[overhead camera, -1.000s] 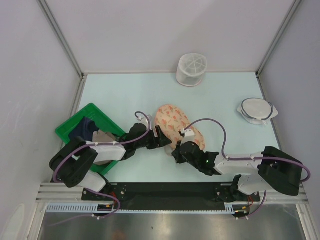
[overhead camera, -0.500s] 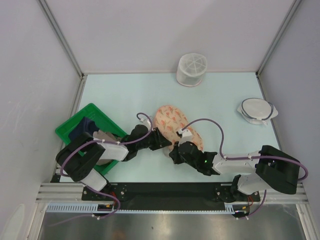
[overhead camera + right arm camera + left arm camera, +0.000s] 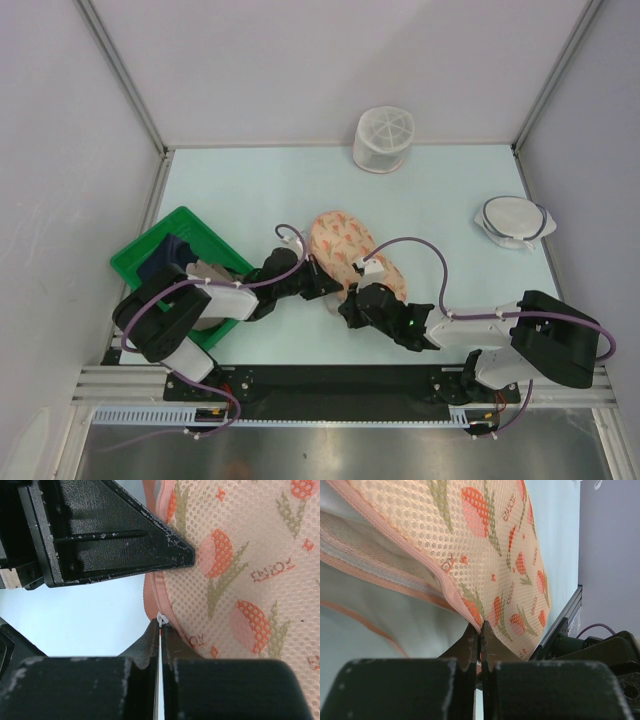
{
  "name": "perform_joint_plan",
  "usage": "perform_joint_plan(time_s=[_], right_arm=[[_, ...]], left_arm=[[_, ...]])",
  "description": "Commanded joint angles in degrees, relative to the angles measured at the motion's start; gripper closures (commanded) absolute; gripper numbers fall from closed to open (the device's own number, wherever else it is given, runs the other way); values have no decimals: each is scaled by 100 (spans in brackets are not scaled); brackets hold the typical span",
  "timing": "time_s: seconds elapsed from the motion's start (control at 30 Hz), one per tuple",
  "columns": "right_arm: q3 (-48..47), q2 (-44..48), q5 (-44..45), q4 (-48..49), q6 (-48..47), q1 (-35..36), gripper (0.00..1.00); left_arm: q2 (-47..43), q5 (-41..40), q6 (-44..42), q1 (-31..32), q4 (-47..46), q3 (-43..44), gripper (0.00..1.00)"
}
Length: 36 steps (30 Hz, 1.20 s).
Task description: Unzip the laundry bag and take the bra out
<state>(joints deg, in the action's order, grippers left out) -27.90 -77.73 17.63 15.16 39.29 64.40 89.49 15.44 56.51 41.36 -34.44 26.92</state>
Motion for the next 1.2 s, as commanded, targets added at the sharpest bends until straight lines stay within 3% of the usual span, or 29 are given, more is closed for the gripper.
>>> perform_joint_plan(time_s=[0.0,1.17], right_arm=[[-102,196,118,14,114,55,100],[531,1454,812,-1129,554,64,100]], left_arm=[[-55,-85,-202,-76,-19,209,100],[-55,55,-641,-797,235,191,100]])
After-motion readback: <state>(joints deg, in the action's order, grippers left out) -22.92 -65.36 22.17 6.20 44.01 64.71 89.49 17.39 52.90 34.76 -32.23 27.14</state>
